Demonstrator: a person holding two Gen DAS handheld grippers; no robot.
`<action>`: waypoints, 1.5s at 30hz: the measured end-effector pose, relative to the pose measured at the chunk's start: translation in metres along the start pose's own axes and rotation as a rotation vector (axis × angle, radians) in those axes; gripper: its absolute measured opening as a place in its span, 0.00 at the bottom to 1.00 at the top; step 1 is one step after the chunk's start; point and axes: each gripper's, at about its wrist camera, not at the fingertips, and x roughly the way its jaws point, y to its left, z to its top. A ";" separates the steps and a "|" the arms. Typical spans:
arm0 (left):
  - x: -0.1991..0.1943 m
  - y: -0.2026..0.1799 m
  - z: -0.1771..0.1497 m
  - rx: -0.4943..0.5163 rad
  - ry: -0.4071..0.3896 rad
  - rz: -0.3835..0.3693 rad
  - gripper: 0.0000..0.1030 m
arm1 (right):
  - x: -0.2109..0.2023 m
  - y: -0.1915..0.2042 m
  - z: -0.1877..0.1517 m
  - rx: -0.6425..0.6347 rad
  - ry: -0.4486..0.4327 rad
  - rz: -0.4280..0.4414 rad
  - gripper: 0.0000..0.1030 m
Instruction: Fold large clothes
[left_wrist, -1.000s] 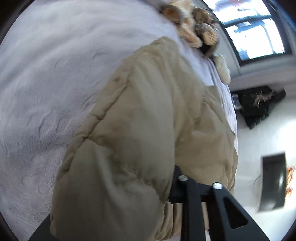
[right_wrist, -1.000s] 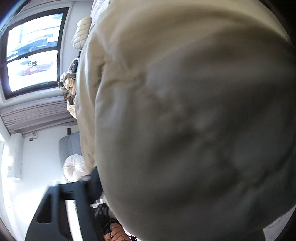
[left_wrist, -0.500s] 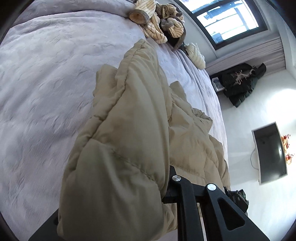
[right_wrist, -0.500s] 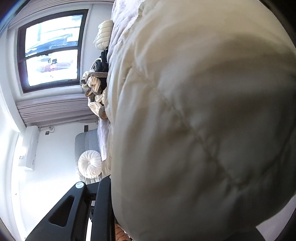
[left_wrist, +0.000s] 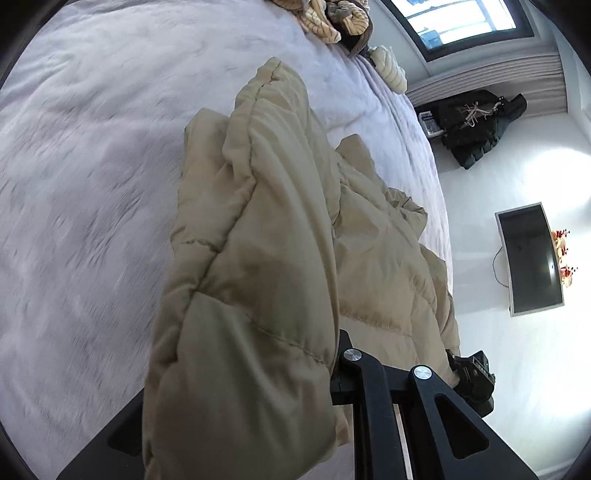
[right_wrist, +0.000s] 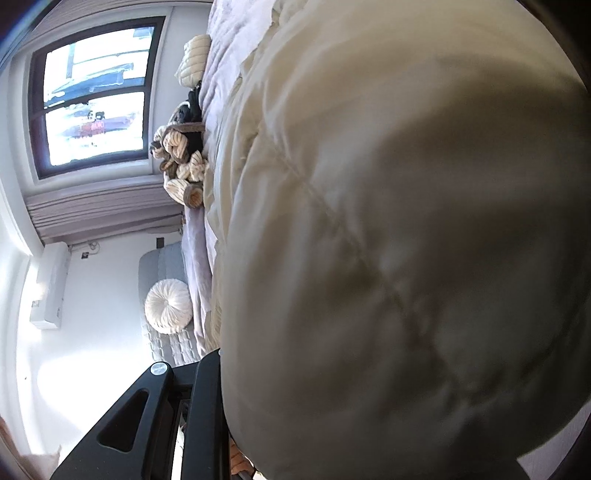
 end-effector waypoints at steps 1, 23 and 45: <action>-0.002 0.003 -0.006 0.000 0.001 0.002 0.18 | -0.004 -0.007 -0.001 -0.003 0.010 -0.013 0.25; -0.065 -0.018 -0.051 0.034 -0.130 0.438 0.56 | -0.050 0.021 0.016 -0.157 0.167 -0.344 0.65; -0.035 -0.038 0.016 0.121 -0.039 0.484 0.56 | 0.044 0.133 -0.092 -0.547 0.178 -0.566 0.35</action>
